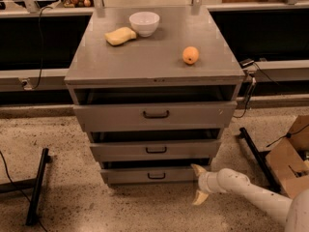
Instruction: Open bottom drawer
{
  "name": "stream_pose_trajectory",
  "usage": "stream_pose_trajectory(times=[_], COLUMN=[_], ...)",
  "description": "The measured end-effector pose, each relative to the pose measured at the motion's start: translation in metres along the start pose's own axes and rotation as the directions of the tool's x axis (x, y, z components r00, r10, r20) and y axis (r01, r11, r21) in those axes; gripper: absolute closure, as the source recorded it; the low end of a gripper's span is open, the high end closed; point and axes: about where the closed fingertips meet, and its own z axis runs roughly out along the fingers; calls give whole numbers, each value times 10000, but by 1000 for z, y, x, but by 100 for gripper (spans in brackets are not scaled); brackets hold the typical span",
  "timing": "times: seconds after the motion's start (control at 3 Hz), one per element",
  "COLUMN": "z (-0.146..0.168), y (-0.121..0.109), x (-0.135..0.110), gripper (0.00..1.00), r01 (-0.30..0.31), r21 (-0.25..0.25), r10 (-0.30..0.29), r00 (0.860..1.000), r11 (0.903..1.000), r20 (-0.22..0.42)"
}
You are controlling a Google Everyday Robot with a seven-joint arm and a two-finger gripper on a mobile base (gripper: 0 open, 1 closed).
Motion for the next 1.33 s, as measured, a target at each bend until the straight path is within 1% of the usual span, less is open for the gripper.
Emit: stream_pose_trajectory(times=[0.33,0.67,1.0,1.33], z=[17,34,45,56], y=[-12,-26,-34,-31], x=[6,14,24,40], gripper=[0,0,0,15], r01=[108,235,165,-94], r21=[-295,-710,-865,-829], r10=[-96,-189,-99,146], r00=[9992,9977,9971,9979], r11=[9995,9972,9961,9965], r20=[377,656,756,623])
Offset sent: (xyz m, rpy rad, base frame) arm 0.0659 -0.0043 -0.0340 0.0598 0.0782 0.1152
